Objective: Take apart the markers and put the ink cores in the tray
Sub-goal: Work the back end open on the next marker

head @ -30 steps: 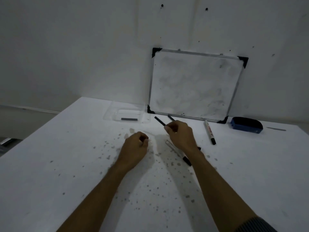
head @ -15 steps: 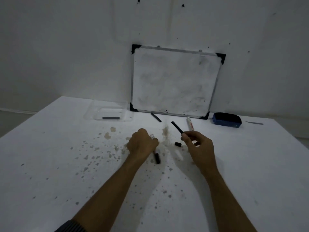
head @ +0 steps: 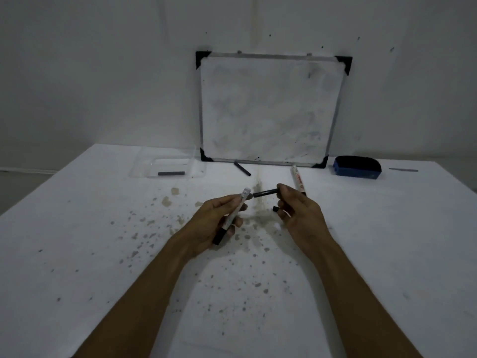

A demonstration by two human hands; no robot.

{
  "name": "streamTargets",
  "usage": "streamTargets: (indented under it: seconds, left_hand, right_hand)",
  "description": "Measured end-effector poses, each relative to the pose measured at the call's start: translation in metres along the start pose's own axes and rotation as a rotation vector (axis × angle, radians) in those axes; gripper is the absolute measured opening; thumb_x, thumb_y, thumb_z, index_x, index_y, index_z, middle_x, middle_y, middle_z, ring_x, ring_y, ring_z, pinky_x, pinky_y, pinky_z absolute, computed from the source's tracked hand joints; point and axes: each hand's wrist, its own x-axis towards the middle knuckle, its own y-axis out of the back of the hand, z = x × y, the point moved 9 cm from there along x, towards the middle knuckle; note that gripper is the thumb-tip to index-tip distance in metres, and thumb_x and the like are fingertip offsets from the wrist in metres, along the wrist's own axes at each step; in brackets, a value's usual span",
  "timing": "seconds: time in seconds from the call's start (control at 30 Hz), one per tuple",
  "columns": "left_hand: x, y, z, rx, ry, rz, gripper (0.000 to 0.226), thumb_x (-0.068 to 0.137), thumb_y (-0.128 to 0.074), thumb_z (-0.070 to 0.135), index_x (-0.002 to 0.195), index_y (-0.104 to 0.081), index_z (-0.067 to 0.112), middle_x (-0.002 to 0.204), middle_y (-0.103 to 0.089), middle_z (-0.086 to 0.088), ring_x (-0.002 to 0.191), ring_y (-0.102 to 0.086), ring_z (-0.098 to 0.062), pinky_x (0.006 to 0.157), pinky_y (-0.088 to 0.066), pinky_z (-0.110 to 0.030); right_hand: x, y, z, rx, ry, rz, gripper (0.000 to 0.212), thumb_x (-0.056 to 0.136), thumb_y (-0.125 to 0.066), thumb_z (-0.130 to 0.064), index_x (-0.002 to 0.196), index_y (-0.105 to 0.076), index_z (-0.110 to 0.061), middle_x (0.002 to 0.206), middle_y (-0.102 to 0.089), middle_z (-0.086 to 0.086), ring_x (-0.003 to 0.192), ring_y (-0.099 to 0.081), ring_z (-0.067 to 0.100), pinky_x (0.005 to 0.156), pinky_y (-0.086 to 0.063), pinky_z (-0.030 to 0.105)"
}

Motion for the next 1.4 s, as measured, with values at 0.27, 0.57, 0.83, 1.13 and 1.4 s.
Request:
streamTargets:
  seconds: [0.27, 0.57, 0.83, 1.13, 1.4]
  left_hand:
    - [0.005, -0.005, 0.0, 0.042, -0.055, -0.112, 0.035, 0.092, -0.065, 0.023, 0.123, -0.074, 0.011, 0.097, -0.072, -0.004, 0.047, -0.049, -0.009, 0.033, -0.034, -0.018]
    - [0.006, -0.007, 0.0, 0.117, -0.049, -0.133, 0.033, 0.093, -0.066, 0.024, 0.124, -0.076, 0.019, 0.099, -0.073, -0.002, 0.051, -0.049, -0.01, 0.034, -0.036, -0.019]
    - [0.007, -0.009, -0.003, 0.134, -0.03, -0.17, 0.034, 0.093, -0.066, 0.021, 0.125, -0.076, 0.016, 0.099, -0.072, -0.004, 0.05, -0.052, -0.01, 0.033, -0.036, -0.019]
    - [0.01, -0.005, -0.003, 0.188, -0.033, -0.111, 0.028, 0.103, -0.06, 0.014, 0.127, -0.073, 0.009, 0.096, -0.072, -0.007, 0.05, -0.056, -0.009, 0.034, -0.039, -0.02]
    - [0.01, 0.001, 0.001, 0.202, -0.075, -0.041, 0.026, 0.103, -0.061, 0.015, 0.125, -0.074, 0.009, 0.095, -0.074, -0.007, 0.055, -0.062, -0.015, 0.04, -0.047, -0.024]
  right_hand:
    - [0.011, 0.009, 0.002, 0.027, 0.087, 0.102, 0.029, 0.089, -0.074, -0.023, 0.116, -0.075, -0.01, 0.091, -0.067, 0.004, 0.074, -0.057, 0.01, 0.072, -0.053, 0.026]
    - [0.007, 0.012, -0.013, -0.241, 0.261, 0.157, 0.024, 0.092, -0.072, -0.023, 0.113, -0.075, -0.011, 0.085, -0.072, -0.004, 0.07, -0.062, 0.003, 0.065, -0.054, 0.013]
    - [0.005, 0.009, -0.01, -0.214, 0.272, 0.175, 0.026, 0.093, -0.072, -0.019, 0.115, -0.074, -0.007, 0.082, -0.072, -0.008, 0.07, -0.066, -0.002, 0.065, -0.054, 0.013]
    - [-0.006, -0.014, -0.025, -0.549, 0.448, 0.047, 0.018, 0.094, -0.071, -0.021, 0.112, -0.075, -0.02, 0.101, -0.078, -0.007, 0.096, -0.074, 0.009, 0.079, -0.061, 0.025]
    - [-0.009, -0.024, -0.026, -0.807, 0.531, -0.001, 0.021, 0.101, -0.059, -0.029, 0.115, -0.075, -0.025, 0.111, -0.07, -0.012, 0.097, -0.067, 0.005, 0.078, -0.058, 0.028]
